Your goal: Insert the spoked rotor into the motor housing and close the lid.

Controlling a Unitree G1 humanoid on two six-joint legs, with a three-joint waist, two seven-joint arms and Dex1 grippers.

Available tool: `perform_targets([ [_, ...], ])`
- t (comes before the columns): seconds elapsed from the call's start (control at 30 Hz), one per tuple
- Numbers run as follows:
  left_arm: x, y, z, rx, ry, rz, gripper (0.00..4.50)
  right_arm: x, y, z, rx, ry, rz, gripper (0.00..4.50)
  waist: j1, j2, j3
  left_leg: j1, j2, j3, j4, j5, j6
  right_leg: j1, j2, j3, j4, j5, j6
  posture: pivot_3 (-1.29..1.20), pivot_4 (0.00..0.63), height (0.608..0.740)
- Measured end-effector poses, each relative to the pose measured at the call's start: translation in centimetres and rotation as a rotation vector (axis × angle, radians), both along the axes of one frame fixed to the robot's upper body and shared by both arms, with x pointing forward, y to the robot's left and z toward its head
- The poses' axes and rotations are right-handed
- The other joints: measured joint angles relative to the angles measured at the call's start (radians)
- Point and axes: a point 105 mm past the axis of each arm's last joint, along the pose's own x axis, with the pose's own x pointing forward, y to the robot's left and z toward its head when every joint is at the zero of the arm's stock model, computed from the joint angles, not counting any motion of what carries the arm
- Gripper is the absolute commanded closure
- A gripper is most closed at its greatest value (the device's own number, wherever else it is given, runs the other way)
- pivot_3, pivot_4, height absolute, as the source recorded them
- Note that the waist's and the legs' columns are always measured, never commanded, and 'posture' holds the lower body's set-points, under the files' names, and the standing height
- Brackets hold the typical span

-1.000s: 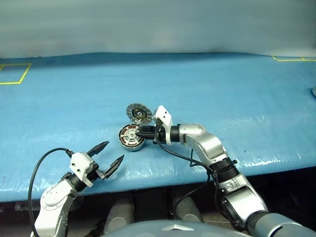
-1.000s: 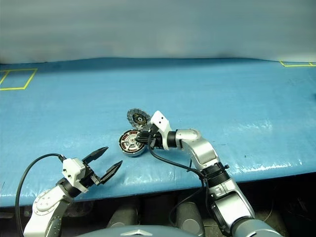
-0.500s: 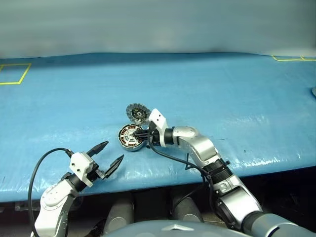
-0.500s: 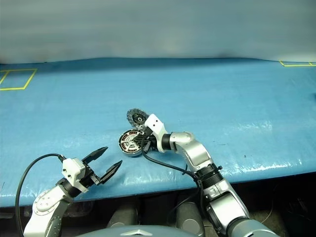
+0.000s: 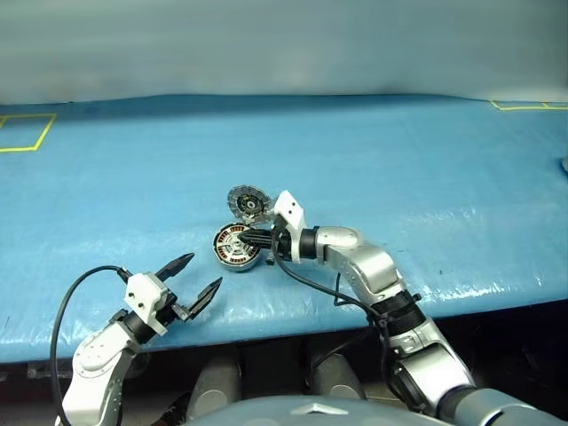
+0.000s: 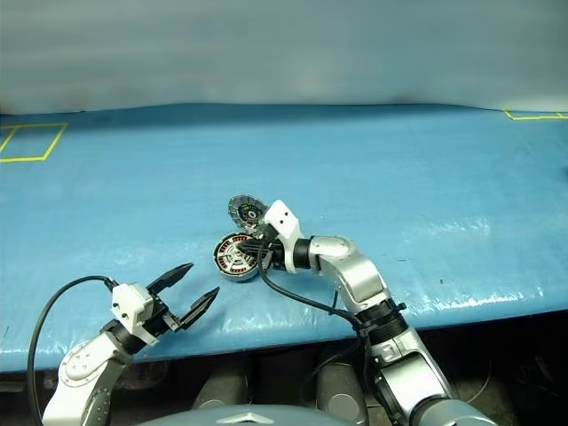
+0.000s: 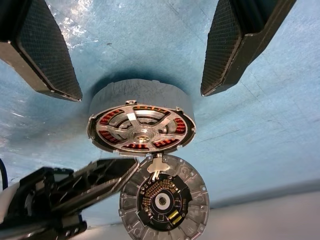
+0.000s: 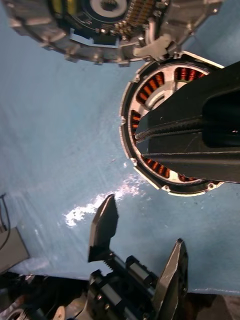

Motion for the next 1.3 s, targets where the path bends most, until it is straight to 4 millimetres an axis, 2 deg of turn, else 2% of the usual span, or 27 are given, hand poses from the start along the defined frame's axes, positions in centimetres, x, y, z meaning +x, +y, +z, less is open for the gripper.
perform_targets([
  [0.1, 0.1, -0.1, 0.1, 0.0, -0.007, -0.003, 0.36, 0.1, -0.9, 0.8, -0.009, -0.034, -0.015, 4.45, 0.0, 0.0, 0.0, 0.0, 0.0, 0.0, 0.0, 0.0, 0.0, 0.0, 0.0, 0.0, 0.0, 0.0, 0.0, 0.0, 0.15, 0.74],
  [0.33, 0.3, -0.2, 0.4, -0.019, -0.014, -0.009, 0.36, 2.0, -6.4, -1.8, -0.235, -0.038, -0.187, 4.45, 0.005, 0.0, 0.0, 0.0, -0.001, 0.0, 0.0, 0.0, 0.0, 0.0, -0.001, 0.0, -0.001, 0.0, 0.0, 0.0, 0.15, 0.74],
  [0.47, 0.5, -0.3, 0.7, -0.045, -0.023, -0.016, 0.36, 3.5, -8.0, -2.8, -0.285, -0.029, -0.28, 4.45, 0.001, 0.0, 0.0, 0.0, 0.0, 0.001, -0.001, 0.0, 0.0, 0.0, 0.0, 0.0, -0.001, 0.0, 0.0, 0.0, 0.15, 0.74],
  [0.63, 0.7, -0.3, 0.9, -0.05, -0.031, -0.014, 0.36, 6.4, -6.7, -2.5, -0.231, -0.09, -0.378, 4.45, -0.006, 0.0, 0.0, 0.0, 0.0, 0.001, 0.0, 0.0, 0.0, 0.0, 0.0, 0.0, 0.0, 0.0, 0.0, 0.0, 0.15, 0.74],
  [0.8, 0.9, -0.4, 1.0, -0.052, -0.034, -0.012, 0.36, 8.0, -3.8, -1.4, -0.146, -0.137, -0.332, 4.45, -0.009, 0.0, 0.0, 0.0, 0.0, 0.001, -0.001, 0.0, 0.0, 0.0, 0.0, 0.0, -0.001, 0.0, 0.0, 0.0, 0.15, 0.74],
  [0.97, 0.1, -0.1, 0.4, -0.083, 0.013, -0.009, 0.36, 7.4, -1.7, -0.1, -0.028, -0.092, -0.209, 4.45, -0.009, 0.0, 0.0, 0.0, 0.0, 0.0, -0.003, 0.0, 0.0, 0.0, 0.0, 0.0, -0.001, 0.0, -0.001, 0.0, 0.15, 0.74],
  [1.07, -0.4, 0.1, 0.3, -0.094, 0.026, -0.012, 0.36, 6.8, -1.2, 0.4, 0.027, -0.059, -0.149, 4.45, -0.008, 0.001, 0.001, 0.0, 0.0, 0.0, -0.004, 0.0, 0.0, 0.0, 0.0, 0.0, -0.001, 0.0, -0.001, 0.0, 0.15, 0.74],
  [1.2, -0.6, 0.3, 0.2, -0.099, 0.041, -0.01, 0.36, 5.5, -0.4, 2.3, 0.094, -0.065, -0.067, 4.45, -0.011, 0.001, 0.001, 0.001, 0.0, 0.0, -0.004, 0.0, 0.0, 0.0, 0.0, 0.0, -0.001, 0.0, -0.001, 0.0, 0.15, 0.74],
  [1.3, -0.7, 0.3, 0.1, -0.099, 0.044, -0.011, 0.36, 4.6, -0.2, 2.6, 0.099, -0.064, -0.039, 4.45, -0.011, 0.001, 0.001, 0.001, 0.0, 0.0, -0.004, 0.0, 0.0, 0.0, 0.0, 0.0, -0.001, 0.0, -0.001, 0.0, 0.15, 0.74],
])
